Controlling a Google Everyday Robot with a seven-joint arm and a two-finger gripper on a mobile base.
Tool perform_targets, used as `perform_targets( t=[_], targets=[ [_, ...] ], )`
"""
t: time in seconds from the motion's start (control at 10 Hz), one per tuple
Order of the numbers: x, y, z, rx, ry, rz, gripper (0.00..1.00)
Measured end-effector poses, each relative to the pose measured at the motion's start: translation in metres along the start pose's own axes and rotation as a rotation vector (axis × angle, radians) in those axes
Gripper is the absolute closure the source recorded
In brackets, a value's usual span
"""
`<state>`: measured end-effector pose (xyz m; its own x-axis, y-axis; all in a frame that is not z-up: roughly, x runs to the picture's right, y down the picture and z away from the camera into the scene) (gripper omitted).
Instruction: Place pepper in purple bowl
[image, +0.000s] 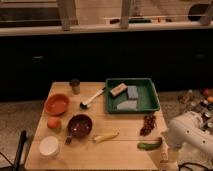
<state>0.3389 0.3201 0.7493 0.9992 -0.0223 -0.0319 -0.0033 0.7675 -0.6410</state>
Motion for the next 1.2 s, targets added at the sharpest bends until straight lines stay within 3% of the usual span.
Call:
perform_targets(
  t=[0.4,0.9,1.2],
  targets=[
    [-0.024,0.005,-0.008,0.055,-0.013,-0.098,0.20],
    [-0.057,0.007,-0.002,0.045,-0.033,-0.200,0.20],
    [-0.063,0.007,0.001,0.033,-0.034,-0.221,0.20]
  ],
)
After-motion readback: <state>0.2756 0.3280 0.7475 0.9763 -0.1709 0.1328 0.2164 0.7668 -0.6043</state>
